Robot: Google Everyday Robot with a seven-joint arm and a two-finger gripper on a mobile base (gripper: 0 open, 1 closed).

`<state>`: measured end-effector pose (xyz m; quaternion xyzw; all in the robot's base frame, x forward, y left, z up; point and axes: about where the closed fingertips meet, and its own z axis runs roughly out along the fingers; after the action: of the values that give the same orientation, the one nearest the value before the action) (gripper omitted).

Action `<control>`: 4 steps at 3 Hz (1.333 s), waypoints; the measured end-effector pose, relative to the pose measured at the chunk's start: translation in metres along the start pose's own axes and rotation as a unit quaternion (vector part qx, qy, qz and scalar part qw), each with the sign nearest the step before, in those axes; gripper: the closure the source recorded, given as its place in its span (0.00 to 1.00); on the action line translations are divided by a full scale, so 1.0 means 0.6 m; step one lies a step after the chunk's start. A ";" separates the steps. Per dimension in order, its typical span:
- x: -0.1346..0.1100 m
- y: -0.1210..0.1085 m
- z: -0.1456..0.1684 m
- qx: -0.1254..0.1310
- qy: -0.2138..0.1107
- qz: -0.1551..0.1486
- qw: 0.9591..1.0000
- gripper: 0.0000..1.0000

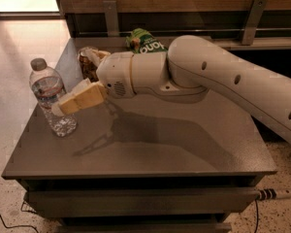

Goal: Knock water bottle over

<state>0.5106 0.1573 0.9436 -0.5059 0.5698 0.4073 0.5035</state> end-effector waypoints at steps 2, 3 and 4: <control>0.023 0.017 0.049 -0.009 -0.016 0.013 1.000 0.00; 0.027 0.036 0.048 -0.001 -0.020 0.010 1.000 0.18; 0.025 0.043 0.050 -0.002 -0.021 0.008 1.000 0.50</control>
Offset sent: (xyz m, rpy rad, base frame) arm -0.0096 0.0347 -0.0264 0.0657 0.0242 0.0117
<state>0.4902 0.1877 0.9226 -0.4933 0.5627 0.4228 0.5111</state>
